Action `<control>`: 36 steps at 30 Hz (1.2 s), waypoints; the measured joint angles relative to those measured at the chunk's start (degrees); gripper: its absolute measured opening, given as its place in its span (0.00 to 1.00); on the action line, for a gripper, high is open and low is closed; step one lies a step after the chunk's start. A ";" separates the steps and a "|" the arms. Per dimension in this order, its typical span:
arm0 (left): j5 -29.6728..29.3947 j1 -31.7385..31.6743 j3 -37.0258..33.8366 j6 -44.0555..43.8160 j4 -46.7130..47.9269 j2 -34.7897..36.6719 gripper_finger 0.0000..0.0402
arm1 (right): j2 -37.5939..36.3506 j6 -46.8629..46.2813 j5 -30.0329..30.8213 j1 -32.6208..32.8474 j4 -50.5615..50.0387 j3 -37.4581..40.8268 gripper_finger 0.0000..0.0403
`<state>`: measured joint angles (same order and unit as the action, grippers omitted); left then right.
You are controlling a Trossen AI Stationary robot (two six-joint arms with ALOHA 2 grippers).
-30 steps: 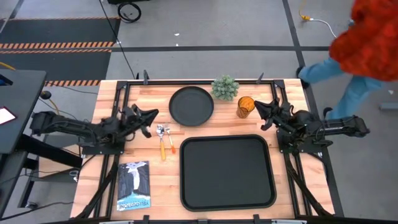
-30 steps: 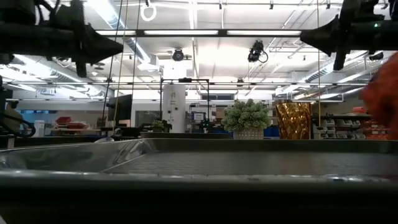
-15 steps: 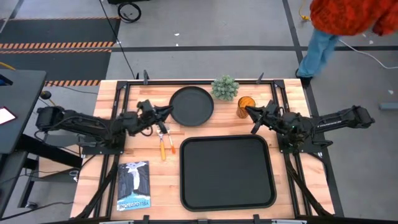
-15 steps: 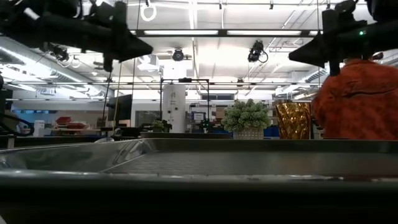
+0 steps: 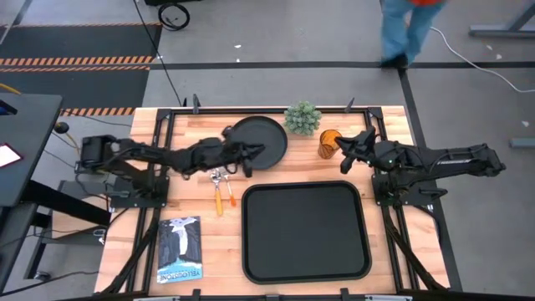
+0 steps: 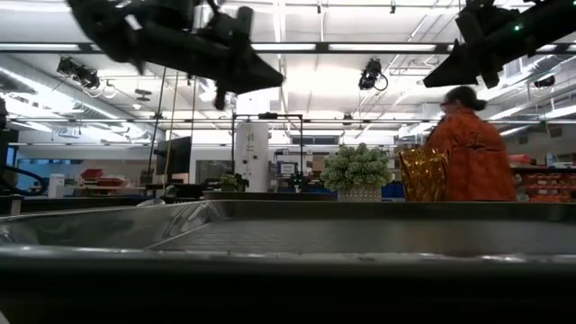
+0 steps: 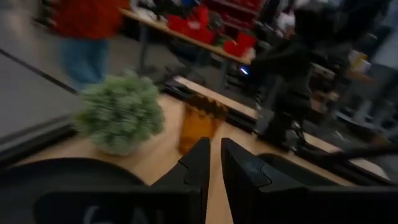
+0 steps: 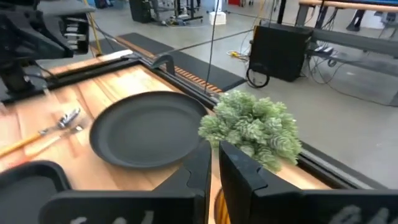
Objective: Pick and place plate/cup/fork/spoon on tray
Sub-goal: Put the brown cup on the black serving tray
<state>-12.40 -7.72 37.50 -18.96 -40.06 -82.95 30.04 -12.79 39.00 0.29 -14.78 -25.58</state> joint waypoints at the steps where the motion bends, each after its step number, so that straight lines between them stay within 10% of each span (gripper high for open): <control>1: 1.82 -0.27 1.58 -0.06 0.26 -1.57 0.12 | -0.19 0.58 0.02 -0.12 -0.61 0.00 0.10; 20: 18.13 -4.81 37.35 0.05 25.52 -26.65 0.16 | -2.34 -7.74 5.21 -7.62 -10.56 0.07 0.02; 36: 26.79 -9.34 59.96 3.85 47.91 -39.37 0.32 | 8.83 -7.19 -16.38 -33.43 -8.71 0.07 0.03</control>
<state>14.39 -17.07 97.46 -15.11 7.85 -122.32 38.86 -19.97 22.63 -33.14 -23.49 -25.52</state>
